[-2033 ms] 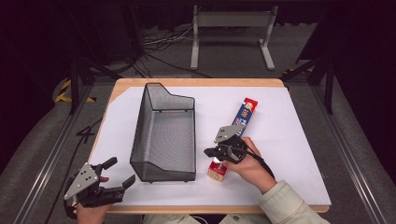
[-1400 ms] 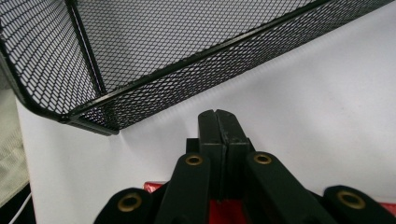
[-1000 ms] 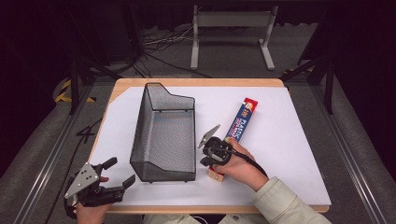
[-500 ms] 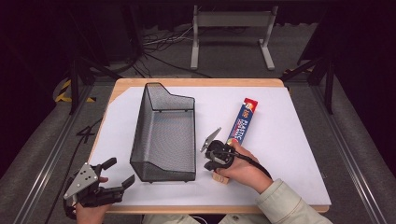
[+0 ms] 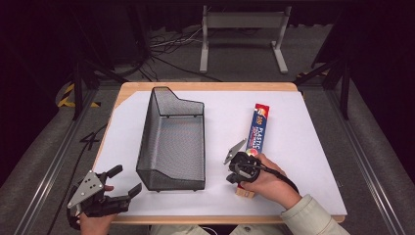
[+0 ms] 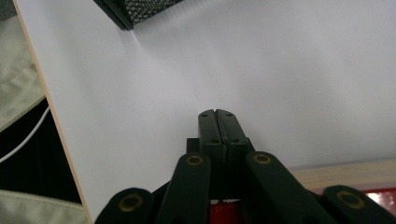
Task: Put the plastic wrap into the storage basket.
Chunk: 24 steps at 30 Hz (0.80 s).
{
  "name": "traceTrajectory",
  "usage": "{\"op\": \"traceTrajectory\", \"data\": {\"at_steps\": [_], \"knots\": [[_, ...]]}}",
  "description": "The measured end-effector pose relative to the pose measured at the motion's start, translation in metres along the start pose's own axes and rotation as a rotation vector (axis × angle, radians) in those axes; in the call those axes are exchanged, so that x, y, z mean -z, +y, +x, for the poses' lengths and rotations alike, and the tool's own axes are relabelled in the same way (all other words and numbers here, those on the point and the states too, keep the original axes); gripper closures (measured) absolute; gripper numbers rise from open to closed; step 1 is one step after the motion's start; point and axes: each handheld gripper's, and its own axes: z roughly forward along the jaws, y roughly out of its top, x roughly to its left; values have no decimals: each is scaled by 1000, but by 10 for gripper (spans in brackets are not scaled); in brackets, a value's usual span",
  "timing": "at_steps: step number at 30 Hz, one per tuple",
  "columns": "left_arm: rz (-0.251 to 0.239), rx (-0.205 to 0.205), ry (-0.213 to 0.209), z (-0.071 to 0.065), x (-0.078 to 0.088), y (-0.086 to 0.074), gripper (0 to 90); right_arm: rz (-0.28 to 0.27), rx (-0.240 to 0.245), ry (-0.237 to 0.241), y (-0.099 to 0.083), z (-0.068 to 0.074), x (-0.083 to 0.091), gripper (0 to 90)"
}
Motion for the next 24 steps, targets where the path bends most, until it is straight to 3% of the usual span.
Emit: {"op": "traceTrajectory", "data": {"at_steps": [12, 24], "knots": [[-3, 3, 9, 0, 2, 0, 107, 26, -31, -19, -26, -5, 14, 900], [1, 1, 11, 0, 1, 0, 107, 31, -103, -58, -59, -13, 30, 900]]}}
